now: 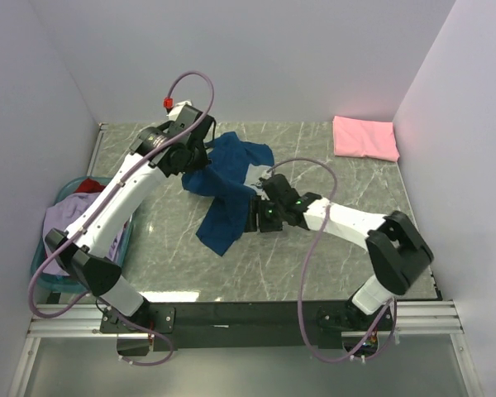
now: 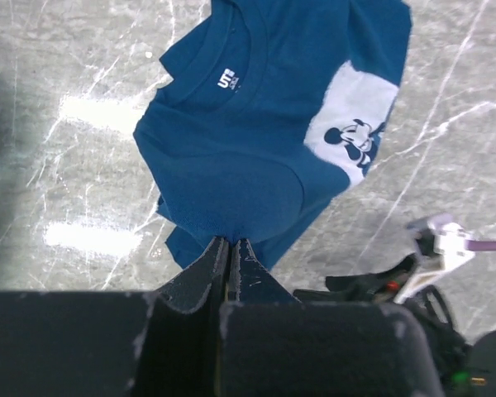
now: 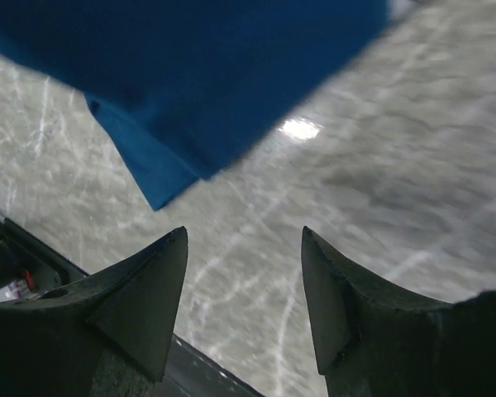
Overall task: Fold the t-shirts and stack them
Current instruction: Flatten the tshirt out
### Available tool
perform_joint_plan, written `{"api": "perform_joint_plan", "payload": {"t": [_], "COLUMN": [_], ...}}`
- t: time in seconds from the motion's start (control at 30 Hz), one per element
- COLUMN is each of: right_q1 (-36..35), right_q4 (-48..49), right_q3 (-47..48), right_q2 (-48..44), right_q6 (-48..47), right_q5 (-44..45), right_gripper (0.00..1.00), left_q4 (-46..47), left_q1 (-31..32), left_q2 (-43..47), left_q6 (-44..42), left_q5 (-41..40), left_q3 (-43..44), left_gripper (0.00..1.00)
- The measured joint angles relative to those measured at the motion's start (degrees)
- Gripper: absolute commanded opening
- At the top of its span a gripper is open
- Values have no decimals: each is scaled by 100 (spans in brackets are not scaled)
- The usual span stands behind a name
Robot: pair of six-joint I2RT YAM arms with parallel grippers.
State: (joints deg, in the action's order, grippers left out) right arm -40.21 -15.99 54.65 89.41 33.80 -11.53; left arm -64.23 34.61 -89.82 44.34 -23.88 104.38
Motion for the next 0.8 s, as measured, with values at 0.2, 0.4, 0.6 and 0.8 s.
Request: {"api": "perform_joint_plan", "payload": {"t": [0.2,0.4,0.6,0.8], "right_q1": [-345,-625,-1401,-1856], "right_q4": [90,-37,-448,-981], "right_q3": [498,935,1670,2479], "right_q2": [737,1102,1419,2017], "right_q6": [302,332,59,-245], "right_q5": [227,490,960,1325], "right_gripper": [64,62,60,60], "left_q4": [-22,-26,61,153], "left_q1": [-146,-542,-927,-1110], "left_q2": [-120,-120,-120,-118], "left_q6": [-96,-256,-391,-479], "left_q5": [-33,-363,-577,-592], "left_q3": [17,313,201,-186], "left_gripper": [1,1,1,1]}}
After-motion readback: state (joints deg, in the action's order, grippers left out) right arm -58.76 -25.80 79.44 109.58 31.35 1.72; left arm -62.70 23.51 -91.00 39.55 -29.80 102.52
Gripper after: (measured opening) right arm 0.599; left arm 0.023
